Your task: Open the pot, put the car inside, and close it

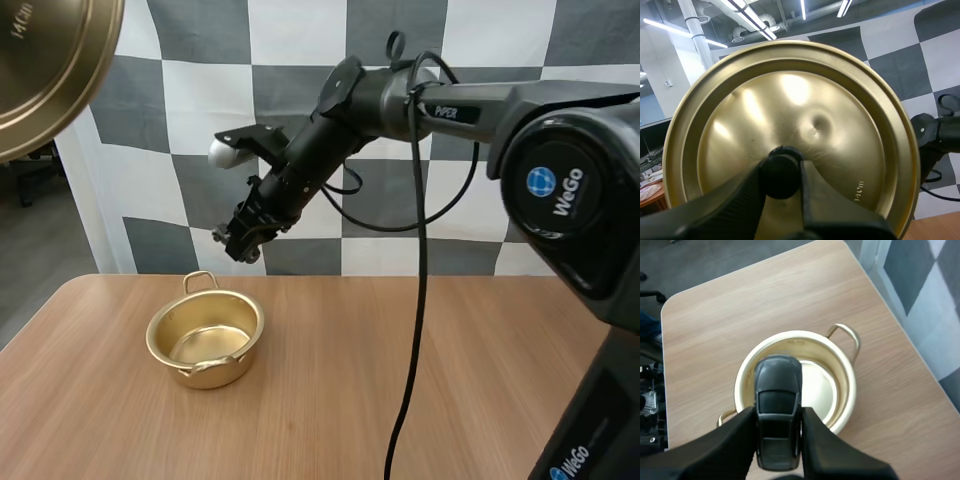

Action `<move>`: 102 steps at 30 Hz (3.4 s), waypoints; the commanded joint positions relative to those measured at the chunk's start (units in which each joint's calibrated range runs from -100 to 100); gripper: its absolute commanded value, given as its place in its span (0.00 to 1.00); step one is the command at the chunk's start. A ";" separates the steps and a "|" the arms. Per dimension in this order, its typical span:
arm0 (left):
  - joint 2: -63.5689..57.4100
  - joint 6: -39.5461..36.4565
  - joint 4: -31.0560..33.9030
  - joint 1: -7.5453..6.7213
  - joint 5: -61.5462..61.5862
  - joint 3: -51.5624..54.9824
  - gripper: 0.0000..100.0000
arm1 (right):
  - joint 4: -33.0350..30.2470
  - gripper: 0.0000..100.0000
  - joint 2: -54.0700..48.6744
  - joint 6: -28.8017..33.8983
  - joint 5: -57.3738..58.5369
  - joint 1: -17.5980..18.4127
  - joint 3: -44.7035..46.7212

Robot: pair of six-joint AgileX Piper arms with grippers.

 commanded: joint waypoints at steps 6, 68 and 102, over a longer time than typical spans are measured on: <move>-0.85 -0.42 0.17 -0.03 0.02 -0.03 0.00 | 3.08 0.00 9.55 -0.91 0.00 3.14 0.01; -0.85 -0.42 3.06 0.04 0.02 -0.03 0.00 | -11.52 0.00 34.40 6.98 0.00 9.07 -18.60; -1.57 -0.42 4.02 0.04 0.02 -0.03 0.00 | -13.60 0.00 35.36 12.75 -3.37 9.07 -18.60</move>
